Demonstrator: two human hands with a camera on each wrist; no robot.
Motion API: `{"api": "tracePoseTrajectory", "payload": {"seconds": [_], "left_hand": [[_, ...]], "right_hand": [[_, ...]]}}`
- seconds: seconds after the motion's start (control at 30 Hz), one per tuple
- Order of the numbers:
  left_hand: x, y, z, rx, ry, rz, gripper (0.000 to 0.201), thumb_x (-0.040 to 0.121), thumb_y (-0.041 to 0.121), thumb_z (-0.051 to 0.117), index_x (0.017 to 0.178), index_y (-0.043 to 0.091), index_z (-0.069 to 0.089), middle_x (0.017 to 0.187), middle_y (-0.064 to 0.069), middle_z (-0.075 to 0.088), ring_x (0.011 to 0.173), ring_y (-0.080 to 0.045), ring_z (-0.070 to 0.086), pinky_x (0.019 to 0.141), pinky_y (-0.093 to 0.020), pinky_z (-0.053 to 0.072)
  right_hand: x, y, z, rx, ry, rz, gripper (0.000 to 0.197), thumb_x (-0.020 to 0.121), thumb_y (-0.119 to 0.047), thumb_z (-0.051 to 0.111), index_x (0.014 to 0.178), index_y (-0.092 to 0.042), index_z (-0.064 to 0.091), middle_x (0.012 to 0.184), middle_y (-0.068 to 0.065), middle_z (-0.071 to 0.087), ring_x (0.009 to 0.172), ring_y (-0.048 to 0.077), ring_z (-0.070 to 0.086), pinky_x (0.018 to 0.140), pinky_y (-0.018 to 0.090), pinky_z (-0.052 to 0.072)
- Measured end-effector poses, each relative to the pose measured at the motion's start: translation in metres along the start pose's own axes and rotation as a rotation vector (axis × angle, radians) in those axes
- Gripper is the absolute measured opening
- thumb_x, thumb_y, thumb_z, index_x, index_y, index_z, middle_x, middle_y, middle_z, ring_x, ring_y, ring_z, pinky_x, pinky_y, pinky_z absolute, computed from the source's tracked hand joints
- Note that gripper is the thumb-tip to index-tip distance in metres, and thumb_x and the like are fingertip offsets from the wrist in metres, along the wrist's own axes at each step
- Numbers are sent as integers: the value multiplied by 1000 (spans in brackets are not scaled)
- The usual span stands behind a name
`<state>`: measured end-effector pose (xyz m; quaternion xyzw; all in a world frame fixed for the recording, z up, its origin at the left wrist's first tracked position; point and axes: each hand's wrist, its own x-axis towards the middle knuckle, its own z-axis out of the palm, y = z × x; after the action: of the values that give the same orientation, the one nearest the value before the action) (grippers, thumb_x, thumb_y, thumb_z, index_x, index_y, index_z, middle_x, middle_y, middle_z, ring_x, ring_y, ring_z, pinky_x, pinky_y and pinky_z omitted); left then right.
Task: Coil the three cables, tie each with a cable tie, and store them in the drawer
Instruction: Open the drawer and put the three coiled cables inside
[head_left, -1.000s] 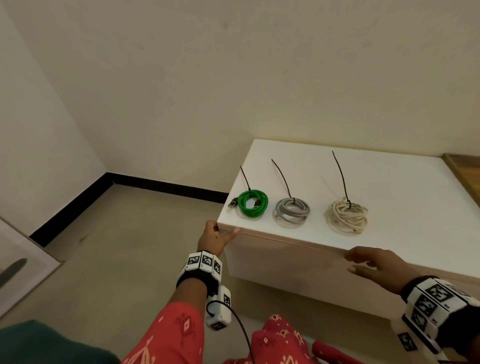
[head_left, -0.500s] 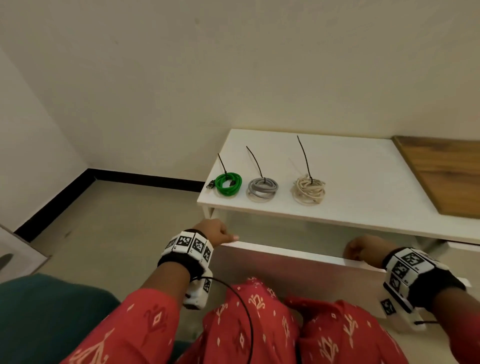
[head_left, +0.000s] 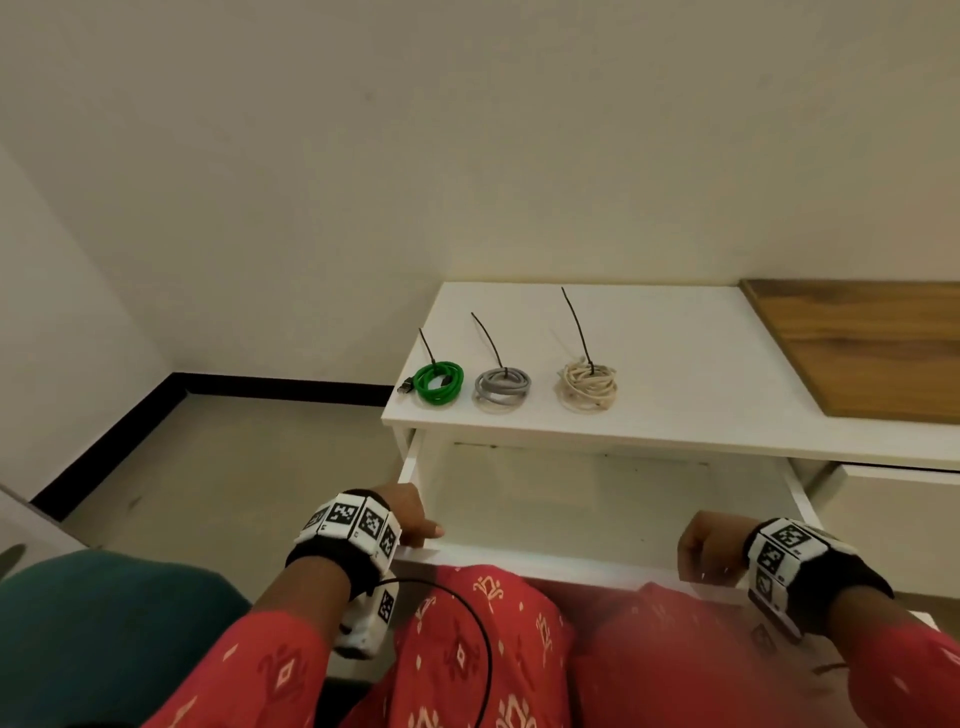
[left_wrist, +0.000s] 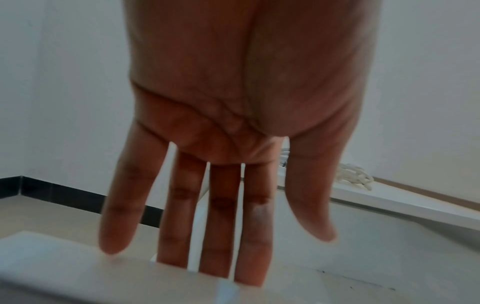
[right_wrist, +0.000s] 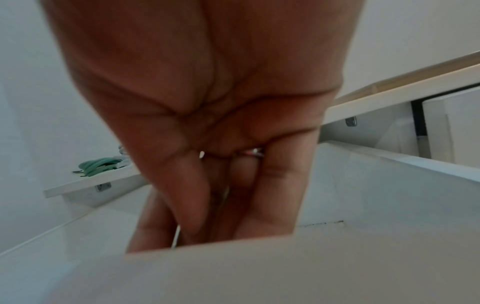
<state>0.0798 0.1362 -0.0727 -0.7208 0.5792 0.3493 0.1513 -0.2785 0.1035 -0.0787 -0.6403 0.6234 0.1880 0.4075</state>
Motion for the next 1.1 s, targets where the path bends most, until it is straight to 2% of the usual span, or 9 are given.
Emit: {"api": "tracePoseTrajectory", "payload": {"seconds": [0.1, 0.17, 0.3, 0.47, 0.57, 0.73, 0.83, 0.97, 1.1], "left_hand": [[0, 3, -6, -43, -33, 9, 36, 87, 37, 56, 79, 5, 71, 68, -1, 65, 66, -17, 59, 80, -28, 50], [2, 11, -18, -119, 18, 18, 36, 88, 30, 56, 96, -3, 68, 86, -14, 72, 52, -11, 55, 66, -23, 49], [16, 31, -52, -435, 278, 144, 21, 89, 23, 54, 79, 7, 61, 69, -9, 62, 57, -16, 52, 48, -19, 41], [49, 66, -99, -829, 471, 234, 32, 87, 22, 59, 61, 8, 47, 60, -9, 45, 52, -22, 43, 57, -37, 47], [70, 80, -111, -717, 501, 172, 31, 86, 33, 58, 74, 5, 53, 66, -10, 48, 58, -28, 53, 75, -44, 54], [105, 93, -109, -466, 499, 77, 51, 86, 45, 53, 96, -5, 58, 97, -25, 65, 96, -39, 62, 77, -37, 49], [116, 99, -109, -416, 523, 21, 44, 85, 35, 59, 103, -6, 56, 105, -23, 66, 97, -36, 62, 75, -34, 48], [125, 101, -108, -380, 522, 5, 23, 81, 8, 59, 99, -5, 58, 103, -22, 67, 96, -35, 63, 78, -35, 51], [119, 100, -98, -342, 483, 68, 21, 80, 6, 58, 99, -3, 62, 102, -23, 68, 93, -36, 65, 83, -43, 55]], "right_hand": [[-2, -3, -5, 34, -78, -8, 37, 80, 9, 46, 63, -19, 63, 65, 0, 60, 51, 5, 56, 48, 15, 48], [-3, -8, -17, 125, -78, -19, 29, 84, 6, 46, 70, -15, 60, 69, 3, 62, 51, 8, 59, 49, 19, 50], [7, -30, -60, 256, 125, -86, 22, 86, 1, 48, 71, -13, 57, 67, 4, 62, 48, 11, 59, 44, 20, 49], [38, -66, -120, 543, 418, -121, 14, 88, -4, 52, 75, -5, 56, 67, 11, 59, 51, 20, 55, 47, 23, 46], [66, -85, -137, 595, 508, -87, 8, 88, -7, 55, 87, 1, 56, 71, 13, 57, 60, 26, 55, 56, 32, 47], [103, -99, -142, 490, 560, -36, 30, 82, -26, 64, 93, 2, 63, 87, 16, 58, 93, 36, 62, 88, 44, 52], [117, -101, -141, 461, 558, -13, 31, 78, -27, 68, 84, 3, 63, 80, 16, 59, 87, 37, 64, 81, 43, 53], [122, -104, -138, 448, 547, -15, 32, 75, -13, 66, 98, 10, 65, 91, 24, 70, 87, 36, 67, 86, 51, 54], [109, -103, -129, 463, 522, -40, 7, 76, -3, 61, 72, 3, 63, 91, 26, 68, 91, 39, 66, 86, 50, 54]]}}
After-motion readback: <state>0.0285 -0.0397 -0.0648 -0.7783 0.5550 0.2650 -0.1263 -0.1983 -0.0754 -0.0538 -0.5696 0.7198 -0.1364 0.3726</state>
